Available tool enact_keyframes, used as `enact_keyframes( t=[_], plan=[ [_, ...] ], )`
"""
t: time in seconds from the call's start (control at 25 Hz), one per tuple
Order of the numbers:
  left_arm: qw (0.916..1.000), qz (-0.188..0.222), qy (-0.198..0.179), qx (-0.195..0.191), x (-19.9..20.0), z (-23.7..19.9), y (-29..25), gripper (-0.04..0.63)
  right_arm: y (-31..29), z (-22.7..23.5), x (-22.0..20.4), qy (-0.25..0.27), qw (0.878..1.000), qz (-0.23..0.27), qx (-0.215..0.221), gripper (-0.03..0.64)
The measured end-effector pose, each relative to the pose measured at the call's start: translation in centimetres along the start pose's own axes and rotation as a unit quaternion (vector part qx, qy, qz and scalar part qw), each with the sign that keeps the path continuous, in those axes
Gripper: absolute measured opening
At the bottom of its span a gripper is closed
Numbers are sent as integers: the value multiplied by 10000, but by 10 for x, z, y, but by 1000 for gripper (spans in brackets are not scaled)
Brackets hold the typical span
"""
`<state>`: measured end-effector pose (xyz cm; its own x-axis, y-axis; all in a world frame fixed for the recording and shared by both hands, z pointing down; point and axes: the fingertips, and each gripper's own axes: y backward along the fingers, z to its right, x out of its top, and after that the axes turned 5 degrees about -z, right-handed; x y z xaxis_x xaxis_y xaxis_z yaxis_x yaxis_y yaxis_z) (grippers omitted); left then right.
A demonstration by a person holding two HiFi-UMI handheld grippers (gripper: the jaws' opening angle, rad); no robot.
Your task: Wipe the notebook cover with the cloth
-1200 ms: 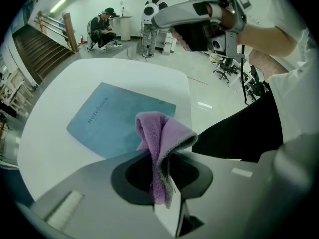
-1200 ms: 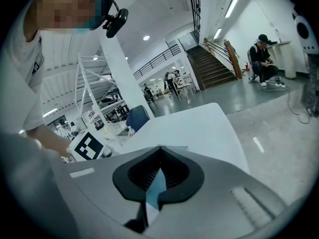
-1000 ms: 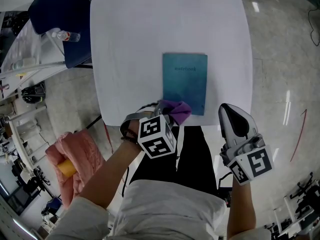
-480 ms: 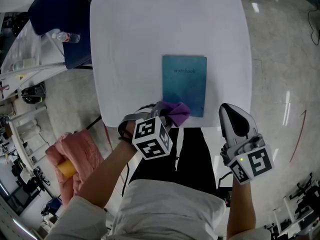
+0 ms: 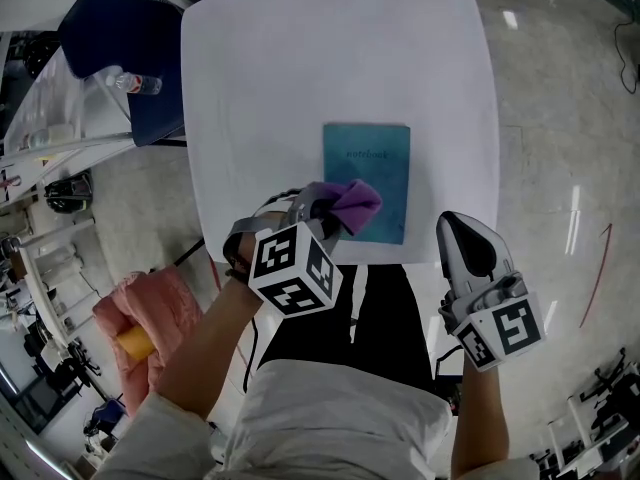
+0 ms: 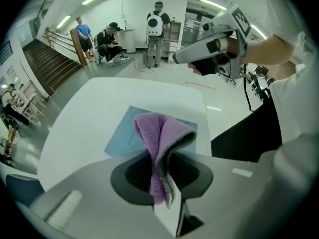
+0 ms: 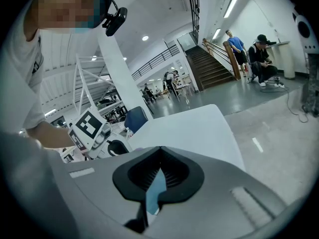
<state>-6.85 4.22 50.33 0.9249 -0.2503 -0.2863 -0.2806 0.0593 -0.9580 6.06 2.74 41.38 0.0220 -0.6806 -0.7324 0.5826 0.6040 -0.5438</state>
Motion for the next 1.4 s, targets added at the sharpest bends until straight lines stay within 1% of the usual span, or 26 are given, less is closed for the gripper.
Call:
enact_keyframes(
  t=[0.12,0.28,0.44,0.64,0.76,0.96,1.12,1.32,1.4],
  plan=[
    [9999,14,-43,127,10,-18,-1,78,0,4,-1,-32,10000,-13,-21,14],
    [9992,-29,-238,309,33,-40,-11,78,4,14,-2,-93,9999,-11,-80,14],
    [9989,-12,-281,375,53,-58,-20,78,7,21,-3,-163,9998,3,-119,14],
    [9982,-73,-405,440,69,-72,-33,78,9,34,-3,-244,9995,-4,-186,14],
    [9977,-138,-477,461,77,-78,-41,78,11,41,-3,-292,9993,-9,-226,14],
    [9973,-230,-477,509,87,-88,-56,78,12,52,-3,-361,9990,-14,-277,14],
    [9972,-348,-496,429,90,-85,-70,78,15,60,-4,-413,9987,-16,-291,14],
    [9981,-305,-412,330,90,-84,-74,78,16,66,-6,-447,9986,-25,-291,14],
    [9980,-305,-433,348,89,-83,-74,78,14,65,-4,-440,9987,-22,-264,14]
  ],
)
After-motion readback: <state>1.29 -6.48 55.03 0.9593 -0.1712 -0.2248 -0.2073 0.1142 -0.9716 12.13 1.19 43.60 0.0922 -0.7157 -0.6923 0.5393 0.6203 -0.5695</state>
